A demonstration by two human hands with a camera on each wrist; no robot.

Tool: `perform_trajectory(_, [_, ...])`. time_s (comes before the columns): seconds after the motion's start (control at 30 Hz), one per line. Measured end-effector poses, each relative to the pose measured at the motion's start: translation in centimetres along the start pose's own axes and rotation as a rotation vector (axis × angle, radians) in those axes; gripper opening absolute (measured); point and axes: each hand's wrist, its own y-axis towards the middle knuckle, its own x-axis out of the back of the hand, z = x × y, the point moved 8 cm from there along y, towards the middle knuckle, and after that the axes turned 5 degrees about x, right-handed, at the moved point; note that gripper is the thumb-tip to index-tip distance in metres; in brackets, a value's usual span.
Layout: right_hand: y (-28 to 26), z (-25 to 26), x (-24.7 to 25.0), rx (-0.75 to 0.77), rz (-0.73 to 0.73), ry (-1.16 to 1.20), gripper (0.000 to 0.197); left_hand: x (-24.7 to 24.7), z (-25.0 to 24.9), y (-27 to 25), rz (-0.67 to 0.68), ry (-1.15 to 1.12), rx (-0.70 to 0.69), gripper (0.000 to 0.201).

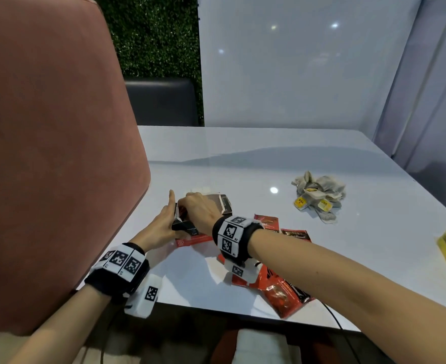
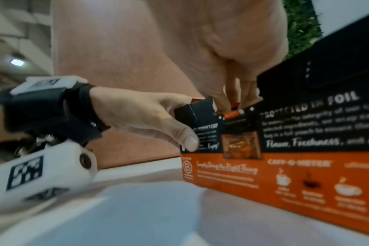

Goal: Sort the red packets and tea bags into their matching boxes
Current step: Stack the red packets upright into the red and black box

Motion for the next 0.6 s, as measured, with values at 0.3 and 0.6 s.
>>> perform_trajectory(0.3, [0.1, -1.9, 0.7, -0.146, -0.046, 0.289, 0.032, -0.4, 0.0, 0.1, 0.056, -0.027, -0.007, 0.122])
perform_trajectory(0.6, [-0.6, -0.6, 0.8, -0.122, -0.194, 0.232, 0.026, -0.9, -0.3, 0.0, 0.079, -0.024, -0.067, 0.126])
